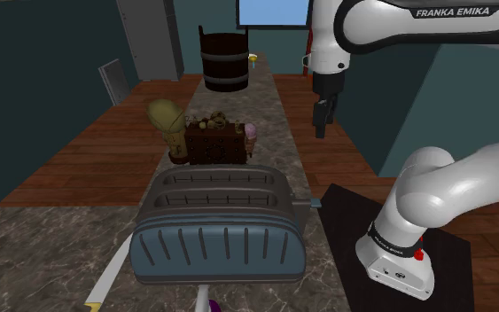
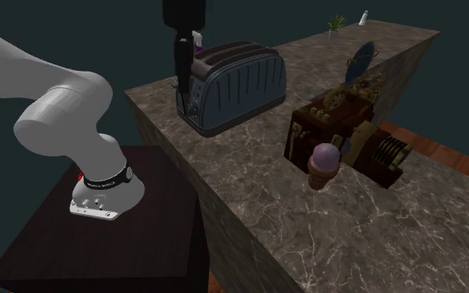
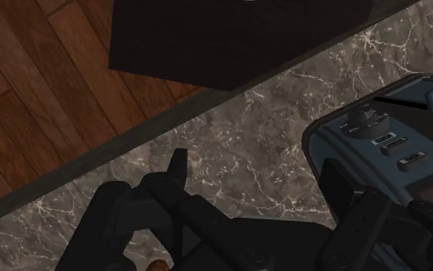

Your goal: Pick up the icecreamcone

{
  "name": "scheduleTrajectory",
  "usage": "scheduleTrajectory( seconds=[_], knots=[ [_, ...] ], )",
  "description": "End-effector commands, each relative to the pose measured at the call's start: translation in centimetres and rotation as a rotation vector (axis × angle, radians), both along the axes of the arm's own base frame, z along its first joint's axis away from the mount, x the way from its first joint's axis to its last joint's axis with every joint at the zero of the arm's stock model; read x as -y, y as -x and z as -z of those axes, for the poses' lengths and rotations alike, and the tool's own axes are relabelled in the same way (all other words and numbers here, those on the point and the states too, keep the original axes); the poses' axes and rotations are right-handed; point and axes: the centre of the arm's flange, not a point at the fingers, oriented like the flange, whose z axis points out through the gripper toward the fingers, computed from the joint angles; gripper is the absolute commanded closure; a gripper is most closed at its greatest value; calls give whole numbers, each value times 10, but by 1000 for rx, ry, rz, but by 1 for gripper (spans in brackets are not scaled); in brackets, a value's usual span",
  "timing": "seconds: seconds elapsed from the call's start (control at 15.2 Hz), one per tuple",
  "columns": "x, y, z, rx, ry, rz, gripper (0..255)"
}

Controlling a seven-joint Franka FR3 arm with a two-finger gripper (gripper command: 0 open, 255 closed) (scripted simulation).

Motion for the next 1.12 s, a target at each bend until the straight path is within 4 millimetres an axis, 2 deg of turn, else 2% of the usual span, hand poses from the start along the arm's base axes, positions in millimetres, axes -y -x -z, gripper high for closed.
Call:
scheduleTrajectory(
  seconds=[0.0,0.53,1.06],
  knots=[
    [0,0,0,0,0,0,0],
    [28,-84,38,24,69,-183,0],
    [42,-172,72,48,138,-366,0]
  ],
)
